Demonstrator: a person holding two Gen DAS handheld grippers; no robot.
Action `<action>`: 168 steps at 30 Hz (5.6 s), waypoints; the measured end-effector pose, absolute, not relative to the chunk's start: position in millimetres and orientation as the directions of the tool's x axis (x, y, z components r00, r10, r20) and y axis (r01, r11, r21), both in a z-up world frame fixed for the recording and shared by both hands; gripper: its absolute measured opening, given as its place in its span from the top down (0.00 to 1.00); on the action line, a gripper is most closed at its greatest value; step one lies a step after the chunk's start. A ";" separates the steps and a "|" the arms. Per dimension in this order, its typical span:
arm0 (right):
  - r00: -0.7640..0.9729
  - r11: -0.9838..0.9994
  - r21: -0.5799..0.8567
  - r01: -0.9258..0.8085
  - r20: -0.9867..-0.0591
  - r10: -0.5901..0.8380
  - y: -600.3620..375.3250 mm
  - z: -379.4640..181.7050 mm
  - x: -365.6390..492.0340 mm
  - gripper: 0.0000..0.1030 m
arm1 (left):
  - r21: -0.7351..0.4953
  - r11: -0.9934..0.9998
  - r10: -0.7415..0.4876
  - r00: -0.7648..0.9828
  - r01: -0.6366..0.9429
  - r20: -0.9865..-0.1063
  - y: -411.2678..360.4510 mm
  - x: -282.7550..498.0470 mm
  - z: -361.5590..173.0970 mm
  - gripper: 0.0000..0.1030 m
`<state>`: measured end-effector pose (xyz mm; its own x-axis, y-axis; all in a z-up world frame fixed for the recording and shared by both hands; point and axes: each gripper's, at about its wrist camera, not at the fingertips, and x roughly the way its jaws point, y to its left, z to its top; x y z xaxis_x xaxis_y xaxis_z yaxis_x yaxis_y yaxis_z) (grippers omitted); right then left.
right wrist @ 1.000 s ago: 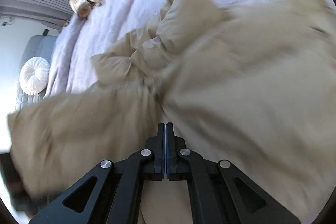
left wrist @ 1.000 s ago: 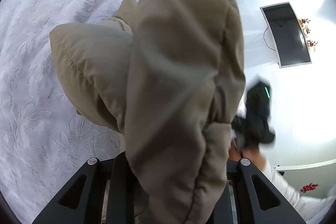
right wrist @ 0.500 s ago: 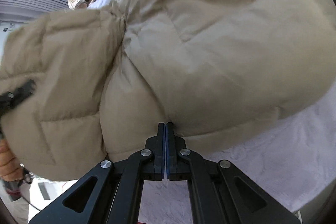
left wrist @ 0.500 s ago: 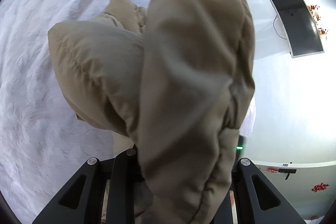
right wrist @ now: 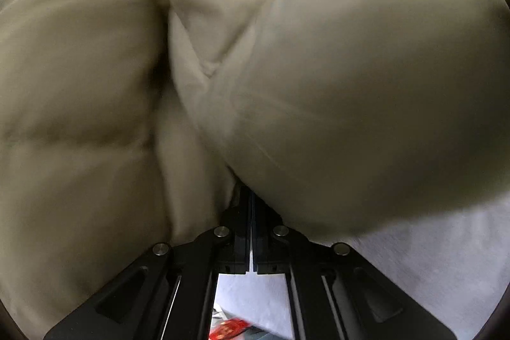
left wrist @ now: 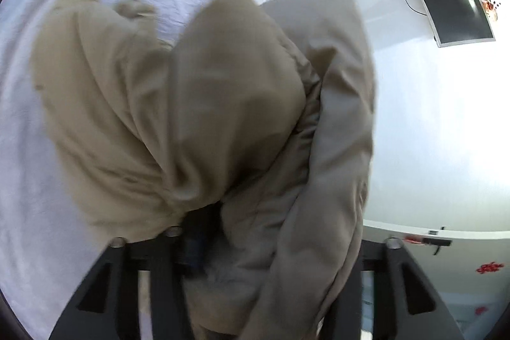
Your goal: Fold large clothes
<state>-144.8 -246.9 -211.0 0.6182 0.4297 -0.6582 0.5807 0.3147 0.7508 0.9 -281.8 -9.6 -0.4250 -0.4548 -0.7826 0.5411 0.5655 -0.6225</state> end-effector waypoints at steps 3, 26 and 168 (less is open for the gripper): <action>0.655 0.303 0.759 0.576 -0.651 0.385 -269.8 -188.8 -179.0 0.97 | -0.648 0.540 -0.446 -0.470 0.537 -0.761 -319.1 -8.1 -24.9 0.35; 0.712 0.402 0.718 0.568 -0.674 0.199 -325.7 -88.7 -214.8 0.28 | -0.660 0.525 -0.414 -0.517 0.537 -0.750 -441.8 -33.3 -38.8 0.23; 0.552 0.477 0.825 0.304 -0.560 0.618 -312.3 -195.3 86.3 0.56 | -0.723 0.625 -0.726 -0.119 0.295 -0.677 -34.9 244.2 -95.1 0.20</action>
<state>86.3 -312.3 -195.3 0.5518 0.6177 -0.5603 0.3037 0.4769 0.8248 244.2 -34.9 -95.1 -0.1188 -0.7263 -0.6770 0.2951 0.6252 -0.7225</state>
